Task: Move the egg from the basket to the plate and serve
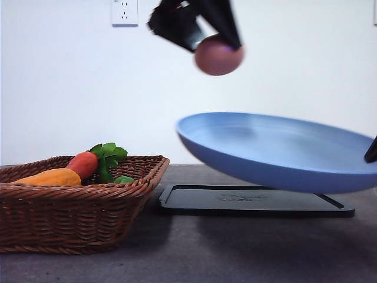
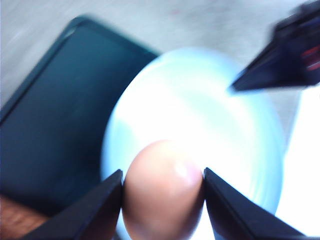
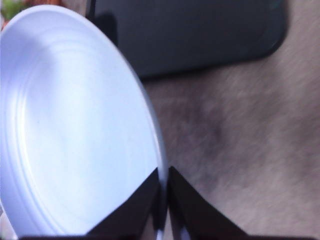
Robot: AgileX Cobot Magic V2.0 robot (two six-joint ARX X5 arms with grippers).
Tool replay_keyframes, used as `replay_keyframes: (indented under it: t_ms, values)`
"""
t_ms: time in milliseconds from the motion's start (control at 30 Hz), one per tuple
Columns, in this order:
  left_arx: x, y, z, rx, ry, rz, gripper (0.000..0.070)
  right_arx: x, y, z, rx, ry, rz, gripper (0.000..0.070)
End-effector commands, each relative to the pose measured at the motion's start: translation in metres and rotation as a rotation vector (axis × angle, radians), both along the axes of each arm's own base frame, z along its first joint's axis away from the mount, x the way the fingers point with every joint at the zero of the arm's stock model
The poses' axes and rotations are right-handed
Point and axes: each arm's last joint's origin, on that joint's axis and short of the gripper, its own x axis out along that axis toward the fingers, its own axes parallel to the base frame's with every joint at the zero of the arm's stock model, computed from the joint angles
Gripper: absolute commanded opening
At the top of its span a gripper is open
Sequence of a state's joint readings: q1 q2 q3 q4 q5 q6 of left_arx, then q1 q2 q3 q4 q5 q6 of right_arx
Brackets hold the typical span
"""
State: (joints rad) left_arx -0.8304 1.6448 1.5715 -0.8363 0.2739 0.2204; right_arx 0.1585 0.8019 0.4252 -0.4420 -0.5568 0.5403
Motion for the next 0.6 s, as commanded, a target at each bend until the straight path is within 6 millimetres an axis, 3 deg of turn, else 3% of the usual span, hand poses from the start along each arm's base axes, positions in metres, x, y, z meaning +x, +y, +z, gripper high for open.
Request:
replay_keyframes:
  t_ms: [0, 200, 400, 567]
  values:
    - [-0.006, -0.017, -0.007, 0.027, -0.009, -0.027, 0.0233, 0.004, 0.003, 0.003, 0.02, 0.003, 0.021, 0.0]
    - [-0.016, -0.051, -0.044, 0.167, -0.008, -0.071, 0.0233, 0.008, 0.008, -0.005, 0.012, 0.052, 0.044, 0.0]
    - [-0.019, -0.071, -0.082, 0.261, 0.058, -0.11, 0.0233, 0.009, 0.008, -0.005, 0.012, 0.056, 0.045, 0.0]
    - [-0.022, -0.076, -0.091, 0.292, 0.078, -0.125, 0.0237, 0.009, 0.008, -0.005, 0.011, 0.056, 0.047, 0.0]
